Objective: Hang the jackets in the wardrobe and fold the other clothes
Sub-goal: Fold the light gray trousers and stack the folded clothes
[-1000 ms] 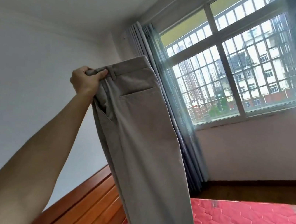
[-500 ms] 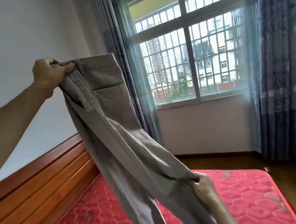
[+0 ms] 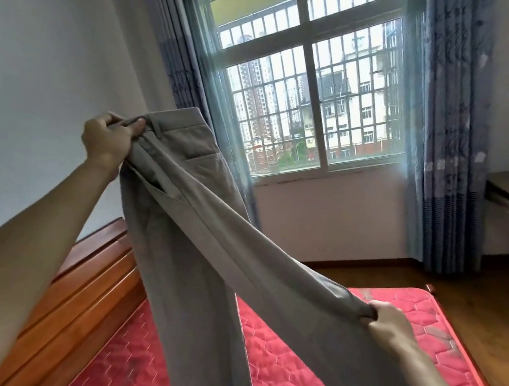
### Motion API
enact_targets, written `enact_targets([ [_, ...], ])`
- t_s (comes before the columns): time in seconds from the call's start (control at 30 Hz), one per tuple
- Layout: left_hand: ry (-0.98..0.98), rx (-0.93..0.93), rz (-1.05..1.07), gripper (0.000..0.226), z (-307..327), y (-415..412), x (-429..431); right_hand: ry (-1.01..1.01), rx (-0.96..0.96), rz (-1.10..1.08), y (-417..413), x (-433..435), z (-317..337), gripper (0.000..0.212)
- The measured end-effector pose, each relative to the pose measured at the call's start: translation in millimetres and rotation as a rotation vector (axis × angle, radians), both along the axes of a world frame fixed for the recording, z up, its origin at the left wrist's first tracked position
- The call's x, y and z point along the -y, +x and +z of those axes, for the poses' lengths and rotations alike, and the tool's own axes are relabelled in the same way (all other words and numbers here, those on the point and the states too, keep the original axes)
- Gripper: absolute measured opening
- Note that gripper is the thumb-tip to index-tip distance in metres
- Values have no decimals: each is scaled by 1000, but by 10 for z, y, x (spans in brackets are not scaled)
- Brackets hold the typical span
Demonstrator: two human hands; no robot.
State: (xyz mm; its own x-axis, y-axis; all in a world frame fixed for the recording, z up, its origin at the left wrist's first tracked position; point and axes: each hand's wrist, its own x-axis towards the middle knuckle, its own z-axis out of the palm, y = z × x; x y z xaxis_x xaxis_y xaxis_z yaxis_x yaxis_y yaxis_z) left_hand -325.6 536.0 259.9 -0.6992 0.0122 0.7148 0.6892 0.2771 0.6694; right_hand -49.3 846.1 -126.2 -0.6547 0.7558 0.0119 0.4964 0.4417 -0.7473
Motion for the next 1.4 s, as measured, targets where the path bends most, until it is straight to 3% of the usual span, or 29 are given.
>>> enact_targets([
  [0.1,26,19,-161,27,-109,174,-167,-102,-107,88,-177,83,194,44],
  [0.23,10,4,-378,19,-197,510,-372,-109,-411,219,-416,331,943,52],
  [0.4,-55,-52,-556,13,-169,861,-479,-37,-700,366,-542,574,2081,106],
  [0.47,-111,-78,-590,11,-160,937,-473,-100,-819,388,-536,649,2463,96],
  [0.6,-152,-132,-588,12,-146,956,-434,-164,-985,272,-533,653,2889,53],
  [0.73,-377,-314,-393,31,-127,743,-348,-65,-870,289,-618,556,2992,22],
  [0.9,-530,-305,-307,38,-307,392,-520,280,-386,183,-856,362,3152,32],
  [1.0,-560,-251,-259,45,-390,130,-719,352,-284,133,-1108,248,3167,37],
  [1.2,-489,-209,-250,41,-291,-287,-1109,66,-537,116,-1645,-52,3160,28],
  [1.27,-418,-208,-264,38,-204,-352,-1179,74,-653,132,-1763,-131,3243,12],
  [1.4,-320,-367,-211,34,55,-374,-1161,239,-820,125,-1791,-100,3447,25],
])
